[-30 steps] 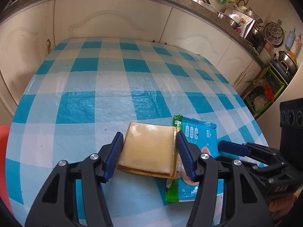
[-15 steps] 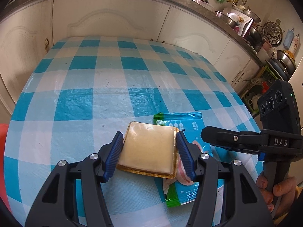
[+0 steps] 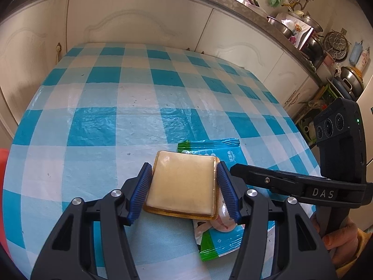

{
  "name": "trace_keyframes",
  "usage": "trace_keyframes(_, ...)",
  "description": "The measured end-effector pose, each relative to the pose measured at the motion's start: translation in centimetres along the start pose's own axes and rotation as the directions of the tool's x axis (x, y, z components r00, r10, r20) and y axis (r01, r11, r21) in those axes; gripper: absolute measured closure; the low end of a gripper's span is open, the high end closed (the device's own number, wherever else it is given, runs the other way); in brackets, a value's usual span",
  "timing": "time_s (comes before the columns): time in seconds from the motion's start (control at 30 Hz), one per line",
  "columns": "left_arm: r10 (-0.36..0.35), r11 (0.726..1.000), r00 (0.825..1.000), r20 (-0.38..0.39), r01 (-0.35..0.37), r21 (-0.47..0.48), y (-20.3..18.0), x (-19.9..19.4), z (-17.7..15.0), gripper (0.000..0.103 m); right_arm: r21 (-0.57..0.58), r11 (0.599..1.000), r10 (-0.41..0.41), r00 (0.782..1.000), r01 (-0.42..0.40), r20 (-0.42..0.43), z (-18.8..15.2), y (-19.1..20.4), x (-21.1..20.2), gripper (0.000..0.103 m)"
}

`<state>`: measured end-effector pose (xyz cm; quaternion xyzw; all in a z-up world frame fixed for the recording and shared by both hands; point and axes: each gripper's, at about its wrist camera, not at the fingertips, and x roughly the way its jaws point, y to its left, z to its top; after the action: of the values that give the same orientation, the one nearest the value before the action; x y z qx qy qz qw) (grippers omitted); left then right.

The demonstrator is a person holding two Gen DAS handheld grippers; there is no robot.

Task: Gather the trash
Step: 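Grasp the yellow sponge with the left tool while the right tool grasps the blue packet, then carry the sponge and blue packet to the red bucket and open both tools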

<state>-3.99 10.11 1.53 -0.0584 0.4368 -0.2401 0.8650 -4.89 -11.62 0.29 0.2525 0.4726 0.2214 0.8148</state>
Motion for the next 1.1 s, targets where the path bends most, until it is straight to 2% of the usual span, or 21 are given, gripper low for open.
trace_keyframes(0.4,-0.006,1.0,0.998,0.064,0.008,-0.025,1.0,-1.9,-0.1,0.045,-0.109,0.99,-0.084,0.995,0.091,0.061,0.1,2.6,-1.3,0.094)
trace_keyframes(0.8,0.02,0.995,0.985,0.173,-0.003,-0.098,3.9,-6.4,0.3,0.045,-0.158,0.983,-0.085,0.992,0.099,0.091,0.8,5.5,-1.7,0.095)
trace_keyframes(1.1,0.055,0.988,0.979,0.196,-0.024,-0.154,6.5,-8.2,-0.7,0.045,-0.197,0.976,-0.075,0.992,0.095,0.105,1.3,7.8,-1.7,0.095)
